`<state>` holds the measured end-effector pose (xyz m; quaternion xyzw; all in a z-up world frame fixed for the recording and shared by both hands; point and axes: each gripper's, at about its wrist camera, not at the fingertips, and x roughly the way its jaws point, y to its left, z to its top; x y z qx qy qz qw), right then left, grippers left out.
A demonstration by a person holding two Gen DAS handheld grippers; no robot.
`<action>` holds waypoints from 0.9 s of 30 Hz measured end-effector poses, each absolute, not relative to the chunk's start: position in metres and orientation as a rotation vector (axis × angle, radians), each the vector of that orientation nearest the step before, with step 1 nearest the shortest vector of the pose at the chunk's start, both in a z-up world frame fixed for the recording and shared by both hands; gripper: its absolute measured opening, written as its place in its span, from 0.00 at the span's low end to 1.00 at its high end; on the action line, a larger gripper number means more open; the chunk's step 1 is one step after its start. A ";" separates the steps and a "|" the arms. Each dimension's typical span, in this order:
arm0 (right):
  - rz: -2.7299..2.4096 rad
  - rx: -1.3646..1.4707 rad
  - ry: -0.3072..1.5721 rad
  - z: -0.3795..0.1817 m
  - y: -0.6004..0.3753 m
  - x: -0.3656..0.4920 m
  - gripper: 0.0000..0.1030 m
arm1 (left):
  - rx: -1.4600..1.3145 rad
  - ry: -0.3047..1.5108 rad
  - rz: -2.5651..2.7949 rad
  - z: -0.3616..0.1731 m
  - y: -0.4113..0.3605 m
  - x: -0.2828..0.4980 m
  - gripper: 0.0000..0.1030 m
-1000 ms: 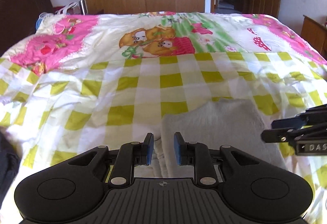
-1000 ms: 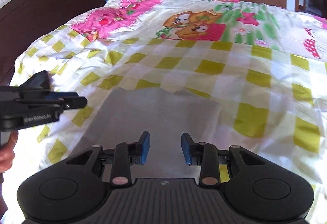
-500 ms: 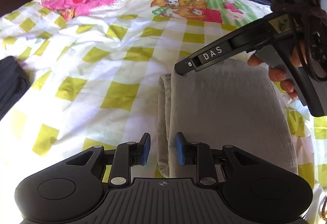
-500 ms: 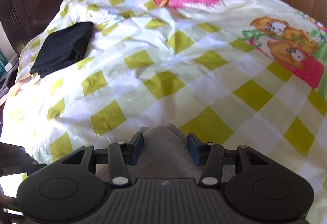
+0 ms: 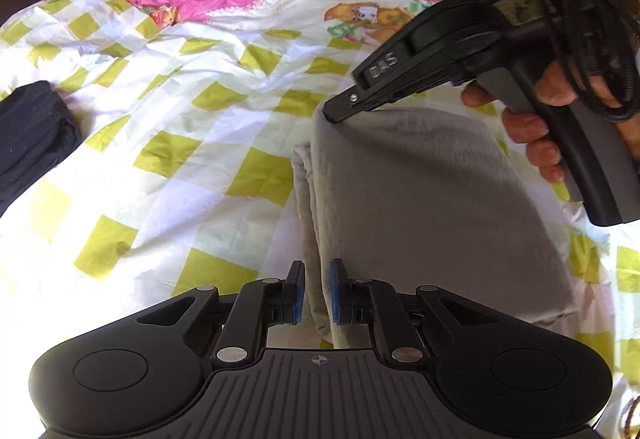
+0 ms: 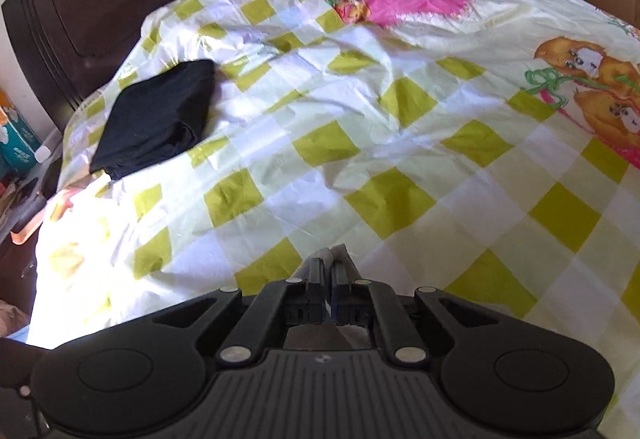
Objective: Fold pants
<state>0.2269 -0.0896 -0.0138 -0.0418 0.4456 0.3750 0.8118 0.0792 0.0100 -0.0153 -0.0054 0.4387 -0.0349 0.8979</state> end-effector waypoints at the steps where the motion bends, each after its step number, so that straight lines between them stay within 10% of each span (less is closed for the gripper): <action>1: 0.794 -0.108 0.962 -0.030 -0.081 0.226 0.20 | -0.006 0.930 -0.062 -0.025 0.010 0.079 0.10; 18: 0.752 0.036 0.781 0.043 -0.146 0.182 0.37 | -0.006 0.796 -0.049 0.041 0.027 0.076 0.10; 27: 0.633 0.023 0.994 -0.021 -0.181 0.089 0.38 | 0.032 0.809 -0.039 -0.014 -0.005 0.168 0.14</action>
